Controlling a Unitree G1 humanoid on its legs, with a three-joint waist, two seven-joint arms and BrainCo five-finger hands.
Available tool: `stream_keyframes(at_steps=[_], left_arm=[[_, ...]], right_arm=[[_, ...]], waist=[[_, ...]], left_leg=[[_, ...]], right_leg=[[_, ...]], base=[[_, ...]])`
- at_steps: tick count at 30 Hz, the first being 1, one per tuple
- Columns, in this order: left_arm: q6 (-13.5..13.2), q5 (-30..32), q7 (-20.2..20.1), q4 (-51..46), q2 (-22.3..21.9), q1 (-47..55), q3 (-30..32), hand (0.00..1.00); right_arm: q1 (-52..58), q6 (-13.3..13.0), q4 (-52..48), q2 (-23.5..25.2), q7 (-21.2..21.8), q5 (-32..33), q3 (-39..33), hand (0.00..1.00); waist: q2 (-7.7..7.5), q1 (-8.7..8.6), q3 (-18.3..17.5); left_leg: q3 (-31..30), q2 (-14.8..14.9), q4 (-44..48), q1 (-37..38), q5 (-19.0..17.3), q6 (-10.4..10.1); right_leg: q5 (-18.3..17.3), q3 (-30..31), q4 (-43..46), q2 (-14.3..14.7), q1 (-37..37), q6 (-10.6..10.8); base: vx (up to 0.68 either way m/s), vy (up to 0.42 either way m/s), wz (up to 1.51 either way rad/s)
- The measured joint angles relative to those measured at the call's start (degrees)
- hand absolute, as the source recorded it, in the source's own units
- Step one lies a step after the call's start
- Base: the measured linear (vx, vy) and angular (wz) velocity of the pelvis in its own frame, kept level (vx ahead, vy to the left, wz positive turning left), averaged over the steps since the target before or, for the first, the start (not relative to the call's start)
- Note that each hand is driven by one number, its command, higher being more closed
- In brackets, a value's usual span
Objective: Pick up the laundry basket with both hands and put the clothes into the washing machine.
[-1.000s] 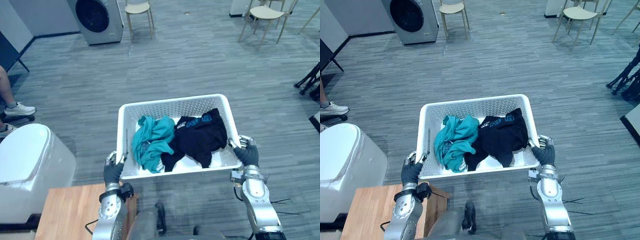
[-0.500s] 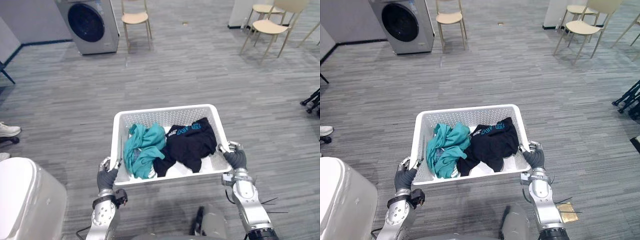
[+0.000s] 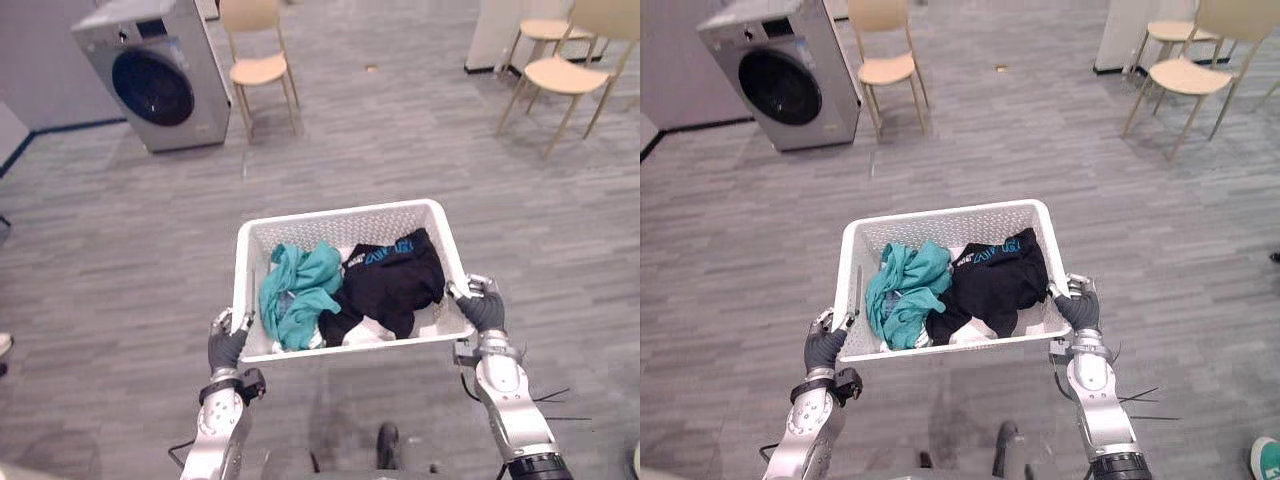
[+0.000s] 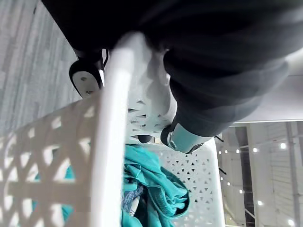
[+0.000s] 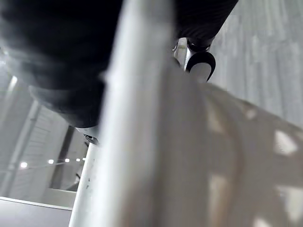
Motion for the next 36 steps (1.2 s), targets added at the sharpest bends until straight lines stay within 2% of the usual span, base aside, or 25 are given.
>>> stream_keyframes(at_steps=[2,3,5,7,8,9,10,11,12,14,15,18,20,21,23,24,25,26,27,28,29,30,31,33,36], left_arm=[[-0.13,0.01,0.0,-1.11,-0.09,0.0,0.02,1.0],[-0.23,0.01,0.0,-1.39,0.0,0.08,0.02,1.0],[-0.08,0.02,0.0,-3.08,-0.18,0.61,0.01,1.0],[0.2,0.04,0.14,-3.77,-0.02,0.2,0.01,1.0],[0.86,0.06,0.2,-4.14,-0.18,0.25,-0.12,1.0],[1.09,0.1,0.2,-4.16,-0.12,0.16,-0.19,1.0],[1.29,0.12,0.2,-4.16,-0.18,0.18,-0.6,1.0],[1.47,0.13,0.2,-4.15,0.17,0.11,-1.13,1.0],[1.74,0.13,0.2,-4.14,0.88,-0.05,-1.27,1.0],[2.56,0.13,0.2,-3.87,1.24,0.1,-1.52,1.0],[2.47,0.13,0.21,-3.72,1.46,0.12,-1.99,1.0],[1.26,0.09,0.23,-3.3,3.86,-2.14,-2.33,1.0],[1.33,0.09,0.23,-2.2,5.22,-3.7,-2.78,1.0],[1.37,0.1,0.23,-2.01,5.69,-3.88,-2.96,1.0],[1.39,0.11,0.24,-1.88,5.79,-3.87,-3.51,1.0],[1.43,0.13,0.24,-1.32,5.93,-3.85,-4.29,1.0],[1.89,0.12,0.25,-0.4,3.94,-3.78,-4.37,1.0],[2.11,0.12,0.34,-0.09,3.27,-3.82,-4.36,1.0],[2.01,0.13,0.45,0.73,2.82,-4.21,-4.36,1.0],[1.99,0.11,0.59,1.08,2.79,-4.39,-4.36,1.0],[2.05,0.08,0.94,2.48,2.55,-4.89,-4.36,1.0],[2.04,0.01,0.95,3.44,2.49,-4.71,-4.38,1.0],[2.02,-0.01,0.95,3.5,2.54,-4.34,-4.38,1.0],[1.9,-0.04,0.95,3.55,2.88,-2.34,-4.38,1.0],[1.41,-0.05,0.95,3.5,2.81,-2.25,-4.38,1.0]], right_arm=[[-0.74,-0.8,-0.06,-0.09,-0.34,0.48,-0.03,1.0],[-1.02,-0.8,-0.02,-0.1,-0.45,0.53,-0.04,1.0],[-1.39,-0.86,0.2,-0.38,-1.07,0.54,-0.05,1.0],[-1.34,-0.85,2.54,0.46,-1.77,0.99,-0.04,1.0],[-1.09,-0.73,4.07,0.53,-1.99,1.38,-0.03,1.0],[-1.07,-0.73,4.89,0.53,-1.99,1.52,-0.02,1.0],[-0.92,-0.74,5.57,0.35,-2.02,1.61,-0.06,1.0],[-0.91,-0.74,6.2,0.21,-2.05,1.55,-0.39,1.0],[-0.87,-0.74,7.19,1.01,-2.05,1.51,-0.56,1.0],[0.39,-0.73,8.23,1.81,-2.05,1.5,-0.64,1.0],[1.41,-0.78,8.32,1.85,-2.05,1.5,-0.63,1.0],[0.56,-1.34,8.05,1.86,-1.99,1.61,-0.65,1.0],[1.1,-1.35,7.97,1.41,-1.83,1.75,-0.49,1.0],[1.57,-1.35,7.76,1.52,-1.81,2.03,-0.41,1.0],[2.38,-1.33,7.46,1.22,-1.82,2.17,-0.45,1.0],[3.59,-1.27,6.96,0.38,-1.82,2.16,-0.47,1.0],[3.62,-0.75,6.94,-0.83,-1.82,2.16,-0.54,1.0],[3.57,-0.49,6.94,-1.12,-1.82,2.16,-0.6,1.0],[3.11,-0.26,6.94,-1.27,-1.81,2.16,-0.83,1.0],[3.01,-0.25,6.85,-1.22,-1.81,2.17,-0.85,1.0],[2.95,0.46,6.24,-1.1,-1.81,2.21,-0.84,1.0],[3.04,0.91,4.86,-0.68,-1.82,2.33,-1.0,1.0],[3.22,0.91,4.08,-0.61,-1.87,2.53,-1.0,1.0],[3.26,0.59,-0.37,0.03,-1.89,2.7,-1.01,1.0],[2.6,-1.09,-2.84,-0.11,-1.88,2.7,-1.34,1.0]], waist=[[-0.26,0.56,0.16],[-0.51,0.66,0.2],[0.74,1.3,-0.12],[-0.56,2.18,-0.57],[-3.1,2.18,-1.94],[-4.52,2.19,-2.39],[-5.29,2.24,-2.76],[-5.72,2.07,-2.35],[-6.75,1.99,-1.72],[-7.18,1.41,-1.39],[-5.79,0.2,-1.52],[-3.97,-1.35,-1.39],[-3.98,-2.76,-1.03],[-5.38,-3.91,-0.81],[-7.62,-4.96,-1.44],[-8.17,-5.84,-2.1],[-4.58,-5.97,-3.53],[-2.72,-5.57,-4.23],[0.52,-4.8,-4.35],[0.94,-4.73,-4.24],[1.05,-3.92,-3.9],[0.98,-4.11,-2.83],[0.8,-4.08,-2.35],[-0.72,-2.41,-1.23],[-1.86,-0.83,-1.1]], left_leg=[[-0.33,-2.34,-16.87,-4.82,-0.27,-0.19],[-1.8,-4.65,-33.31,-6.18,2.83,-3.44],[-3.07,-3.26,-47.08,-8.97,6.18,-7.28],[-1.93,-4.1,-43.87,-9.47,14.67,-2.84],[-1.14,-6.46,-42.08,-9.03,18.74,4.43],[-0.61,-8.01,-39.91,-9.0,16.97,7.8],[0.09,-9.12,-37.28,-8.5,13.86,8.8],[0.11,-10.83,-35.25,-5.7,8.24,8.87],[-0.03,-13.1,-35.66,-1.25,4.85,7.6],[-0.85,-16.1,-39.72,7.7,2.73,7.93],[-2.37,-16.77,-44.5,14.57,2.59,8.28],[-6.01,-16.77,-51.52,23.44,2.31,7.75],[-7.94,-16.63,-52.77,27.5,0.8,5.08],[-9.91,-17.87,-53.97,31.04,-0.37,3.25],[-12.93,-20.08,-55.23,35.87,-2.1,1.02],[-15.44,-20.57,-55.08,39.65,-3.72,-1.13],[-16.19,-18.02,-54.06,40.83,-4.12,-0.85],[-16.16,-16.51,-51.52,40.17,-4.1,-0.84],[-15.9,-13.27,-39.48,36.0,-2.9,-1.71],[-15.32,-12.6,-33.06,33.57,-0.79,-3.72],[-14.62,-10.64,-19.25,28.24,8.11,-8.07],[-11.74,-5.93,-1.27,21.72,8.4,-8.57],[-10.33,-4.29,4.13,19.62,7.5,-7.03],[-5.14,-0.68,13.62,9.87,2.62,-0.07],[-3.71,-2.34,-2.2,-1.85,-0.8,1.78]], right_leg=[[-1.65,0.93,-2.69,-1.65,4.45,2.32],[-2.97,0.96,-4.49,-3.1,7.89,4.09],[-5.18,1.18,-6.23,-2.76,11.16,6.78],[-6.86,1.78,-7.36,-4.62,16.22,8.85],[-6.36,1.18,-6.03,-7.75,17.5,9.56],[-6.26,1.07,-2.88,-9.7,17.17,9.74],[-5.8,1.44,4.36,-11.77,14.62,10.57],[-1.92,3.44,22.81,-15.2,8.02,14.85],[3.75,5.7,40.28,-18.02,1.85,13.12],[2.03,5.41,56.62,-19.72,-3.75,9.74],[-1.83,2.33,59.45,-18.83,-7.78,7.12],[-8.21,-4.51,45.67,-13.11,-20.17,6.37],[-3.8,-6.21,23.32,-8.06,-22.53,6.83],[2.36,-5.49,8.31,-6.1,-23.23,7.12],[5.29,-4.87,2.03,-6.0,-26.06,5.18],[9.77,-3.48,3.03,-5.07,-26.86,-3.09],[16.01,-3.14,6.84,-2.99,-27.9,-6.64],[16.76,-3.76,8.76,-2.23,-28.25,-5.92],[11.92,-4.87,13.73,0.09,-28.21,-5.08],[10.24,-5.07,15.11,0.57,-27.54,-5.16],[6.71,-4.78,16.02,1.49,-24.31,-4.75],[3.56,-5.01,14.58,2.69,-18.04,-4.33],[2.66,-4.97,13.92,3.11,-15.36,-4.48],[-1.14,-2.18,9.07,3.35,-4.96,-3.77],[-2.21,-0.36,1.33,1.78,3.44,-1.92]], base=[[0.64,0.154,-0.22],[0.68,0.188,-0.14],[0.72,0.284,-0.22],[0.89,0.39,-0.13],[0.86,0.351,0.15],[1.03,0.425,0.21],[0.81,0.384,0.09],[0.9,0.453,0.07],[0.56,0.306,0.09],[0.63,0.272,0.37],[0.85,0.32,0.48],[0.78,0.184,0.49],[0.72,0.041,0.69],[0.82,-0.034,0.82],[0.88,-0.079,0.88],[0.94,-0.111,0.67],[0.96,-0.109,0.42],[1.11,-0.132,-0.05],[0.73,-0.091,-0.15],[0.85,-0.126,-0.18],[0.75,-0.123,0.07],[0.88,-0.149,0.07],[0.81,-0.13,0.04],[0.6,-0.056,-0.25],[0.56,0.055,-0.2]])
